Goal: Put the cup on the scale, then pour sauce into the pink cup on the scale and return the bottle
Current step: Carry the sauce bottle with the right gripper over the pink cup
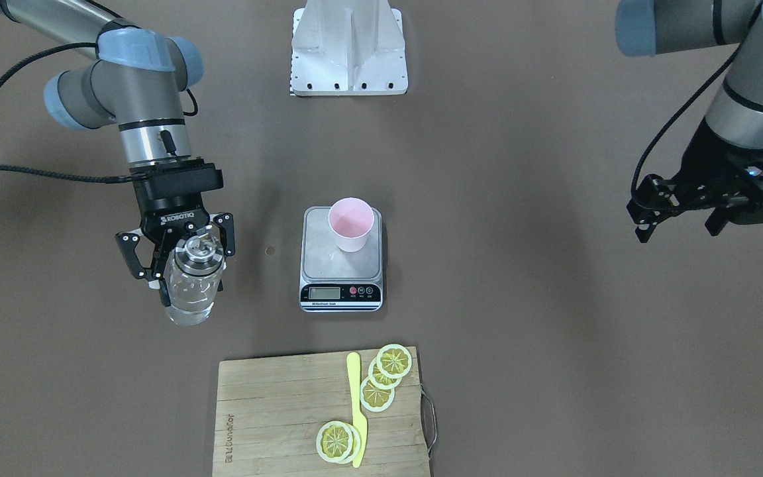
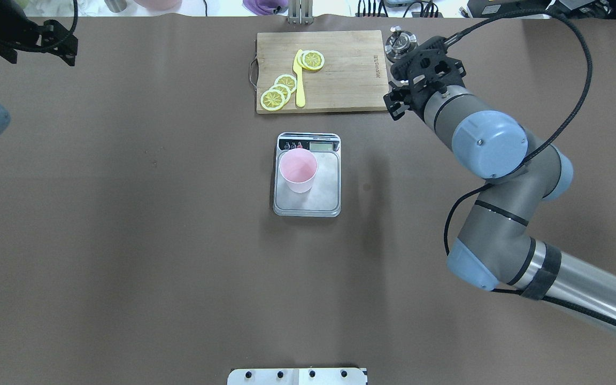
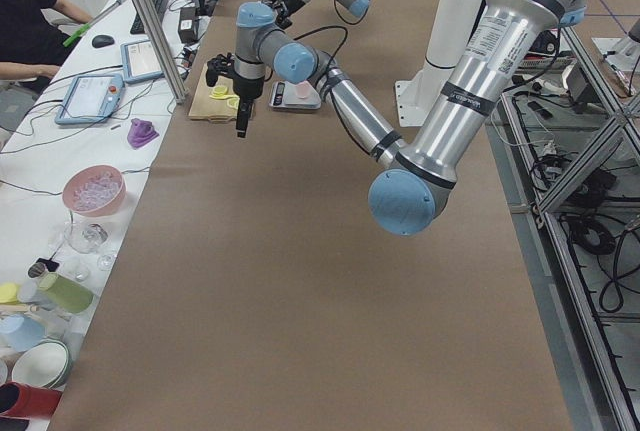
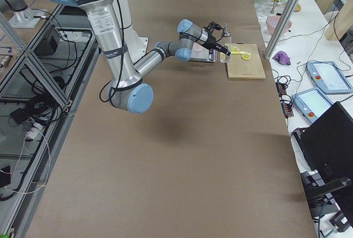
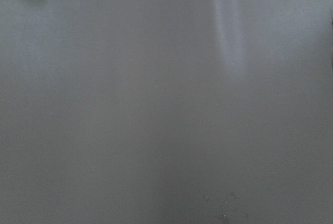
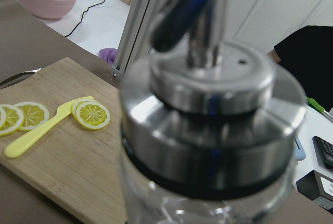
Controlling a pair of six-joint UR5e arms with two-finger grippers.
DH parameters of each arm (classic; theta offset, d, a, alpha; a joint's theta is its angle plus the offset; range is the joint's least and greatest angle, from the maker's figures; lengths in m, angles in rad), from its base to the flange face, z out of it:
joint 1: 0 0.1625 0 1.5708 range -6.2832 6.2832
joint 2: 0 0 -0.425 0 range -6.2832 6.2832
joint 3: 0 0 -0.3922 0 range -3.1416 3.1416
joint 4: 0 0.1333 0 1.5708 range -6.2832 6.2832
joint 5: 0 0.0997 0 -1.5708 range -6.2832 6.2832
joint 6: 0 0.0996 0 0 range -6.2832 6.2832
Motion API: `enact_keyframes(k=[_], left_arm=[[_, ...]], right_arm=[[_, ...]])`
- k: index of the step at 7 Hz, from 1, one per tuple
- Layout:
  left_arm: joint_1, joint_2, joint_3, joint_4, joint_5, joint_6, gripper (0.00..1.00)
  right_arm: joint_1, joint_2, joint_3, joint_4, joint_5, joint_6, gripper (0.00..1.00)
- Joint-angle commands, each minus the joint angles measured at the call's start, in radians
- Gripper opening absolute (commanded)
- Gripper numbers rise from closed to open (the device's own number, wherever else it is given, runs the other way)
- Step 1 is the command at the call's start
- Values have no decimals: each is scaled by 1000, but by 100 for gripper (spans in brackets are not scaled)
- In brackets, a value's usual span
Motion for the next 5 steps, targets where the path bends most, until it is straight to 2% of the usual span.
enact_keyframes(k=[1,4,5], left_arm=[[-37,6,55,6,-7,80,98],[-112,8,100,81,-7,188,98],[-134,8,120,81,-8,223,98]], right_arm=[[-110,1,2,-25,-168,-139,0],[-187,4,-1,-148,-364,-295,0],[-204,-1,-8,-155,-410,-300,0]])
